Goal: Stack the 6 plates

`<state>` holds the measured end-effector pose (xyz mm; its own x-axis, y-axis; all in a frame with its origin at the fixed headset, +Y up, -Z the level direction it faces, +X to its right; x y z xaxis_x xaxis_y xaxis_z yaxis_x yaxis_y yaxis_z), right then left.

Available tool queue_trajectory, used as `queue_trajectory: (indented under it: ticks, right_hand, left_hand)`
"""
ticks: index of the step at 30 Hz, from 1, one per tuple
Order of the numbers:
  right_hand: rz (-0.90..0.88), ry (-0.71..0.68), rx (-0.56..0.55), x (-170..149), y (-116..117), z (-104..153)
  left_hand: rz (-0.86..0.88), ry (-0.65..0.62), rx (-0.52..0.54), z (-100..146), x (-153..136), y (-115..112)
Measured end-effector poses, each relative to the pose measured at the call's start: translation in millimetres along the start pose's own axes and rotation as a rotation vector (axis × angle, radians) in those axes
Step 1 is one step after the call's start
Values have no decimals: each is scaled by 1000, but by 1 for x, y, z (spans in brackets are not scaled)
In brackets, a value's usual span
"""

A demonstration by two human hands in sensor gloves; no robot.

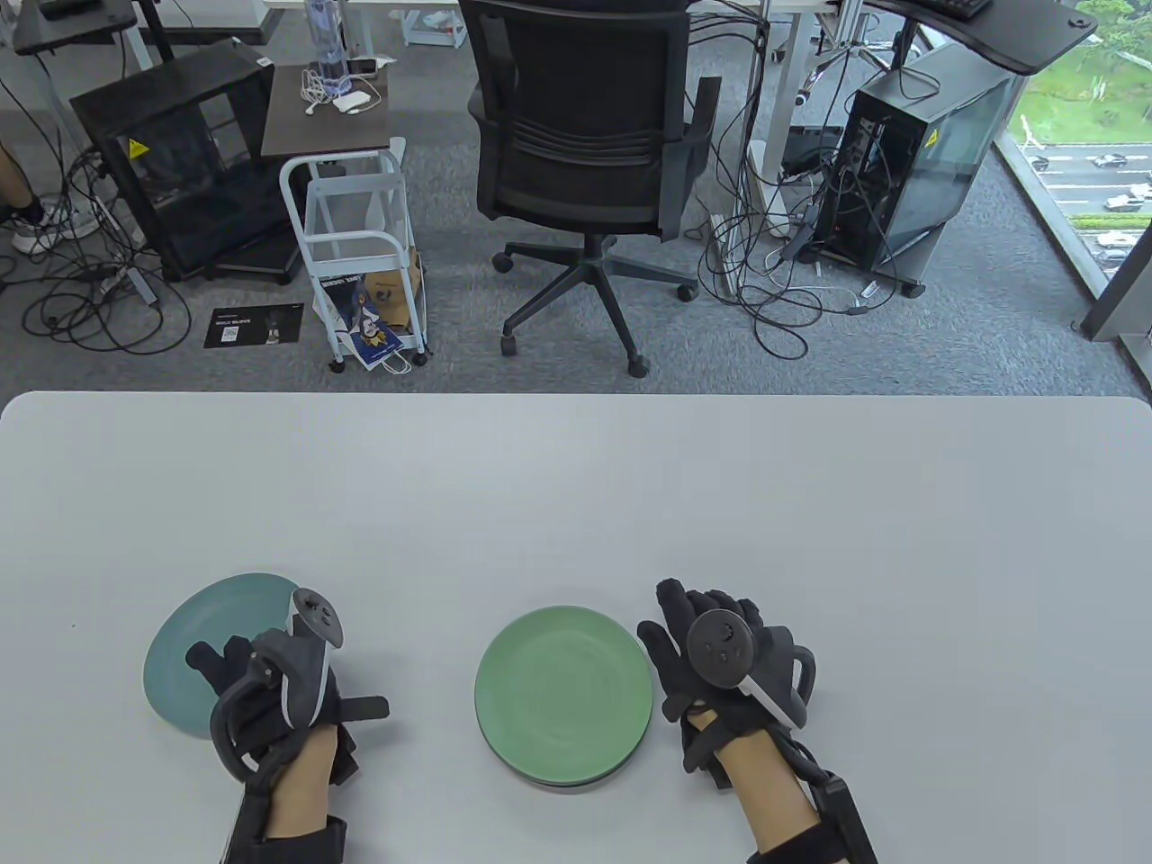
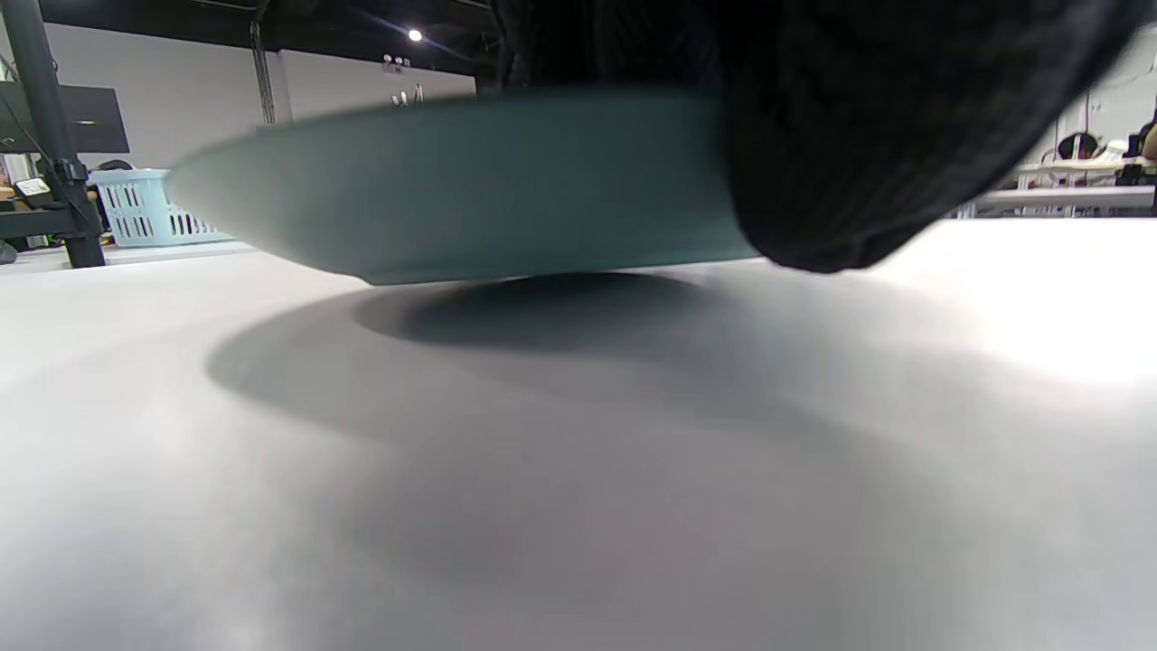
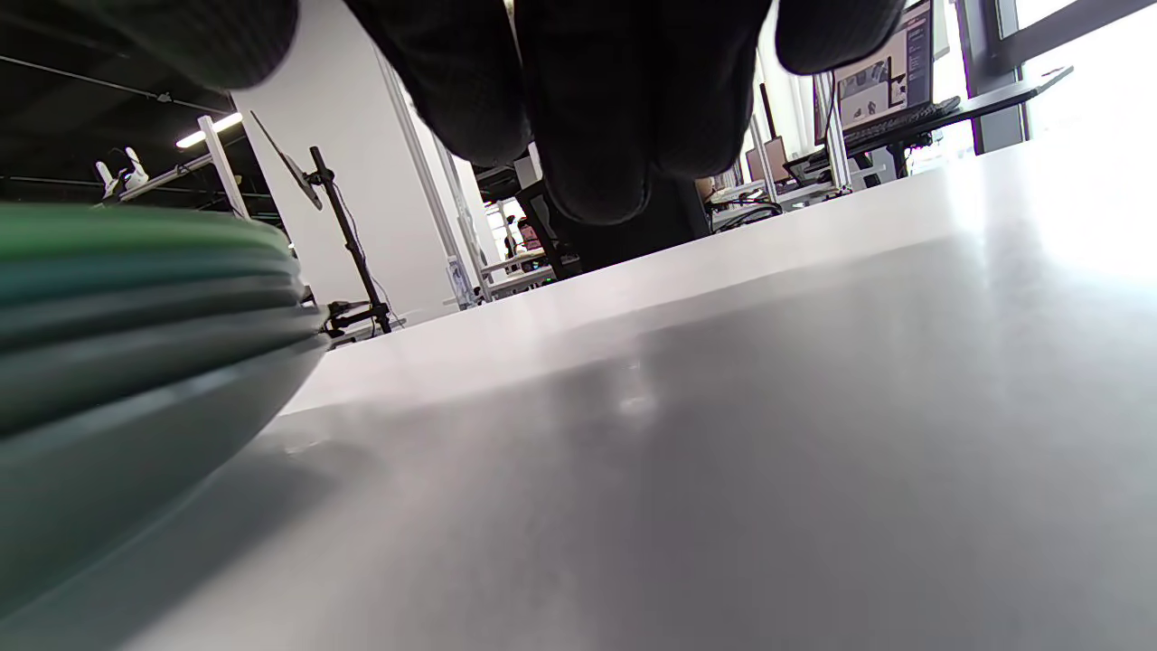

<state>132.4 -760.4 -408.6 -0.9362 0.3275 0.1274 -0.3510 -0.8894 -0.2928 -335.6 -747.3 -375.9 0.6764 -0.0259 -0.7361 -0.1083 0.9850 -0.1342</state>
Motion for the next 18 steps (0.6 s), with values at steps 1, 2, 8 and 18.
queue_trajectory:
  ticks: [1, 2, 8, 18]
  right_hand:
    - [0, 1, 3, 0, 1, 0]
    - [-1, 1, 6, 0, 1, 0]
    - [-25, 17, -4, -2, -1, -1]
    - [-11, 19, -3, -2, -2, -1]
  left_hand:
    - [9, -5, 21, 3, -1, 3]
    - [16, -8, 40, 4, -1, 5]
    - [61, -63, 120, 15, 5, 16]
    - [58, -195, 236, 40, 26, 22]
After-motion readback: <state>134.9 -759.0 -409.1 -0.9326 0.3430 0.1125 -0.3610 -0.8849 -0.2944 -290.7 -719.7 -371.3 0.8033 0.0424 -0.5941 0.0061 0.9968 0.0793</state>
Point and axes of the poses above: the tracker on the back of each hand, its own x axis roughly to the thumb side, its own z axis roughly from the fingertips to the wrist, y = z × x, the point moved 5 cm from there along -z, roughly from the wrist to the fingertips, and after that the axes turned 14 degrees about -x, right-handed, at the moved point
